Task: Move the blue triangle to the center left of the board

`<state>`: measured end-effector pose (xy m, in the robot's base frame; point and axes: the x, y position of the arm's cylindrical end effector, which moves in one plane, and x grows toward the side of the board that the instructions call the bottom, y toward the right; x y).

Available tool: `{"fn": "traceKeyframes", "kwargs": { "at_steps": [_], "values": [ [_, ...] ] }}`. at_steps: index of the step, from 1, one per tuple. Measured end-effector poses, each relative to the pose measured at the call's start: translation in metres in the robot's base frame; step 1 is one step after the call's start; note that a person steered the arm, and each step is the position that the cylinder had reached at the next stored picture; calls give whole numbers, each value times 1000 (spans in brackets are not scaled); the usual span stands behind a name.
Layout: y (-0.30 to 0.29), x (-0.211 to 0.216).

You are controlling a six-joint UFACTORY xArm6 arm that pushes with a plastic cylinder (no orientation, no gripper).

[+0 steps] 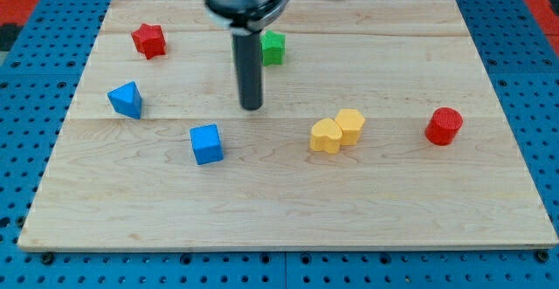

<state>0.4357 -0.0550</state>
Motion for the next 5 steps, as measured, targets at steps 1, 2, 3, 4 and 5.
{"fn": "traceKeyframes", "kwargs": {
  "at_steps": [1, 2, 3, 4, 5],
  "values": [
    [-49, 9],
    [-112, -11],
    [-142, -14],
    [-171, -37],
    [-173, -37]
  ]
}}
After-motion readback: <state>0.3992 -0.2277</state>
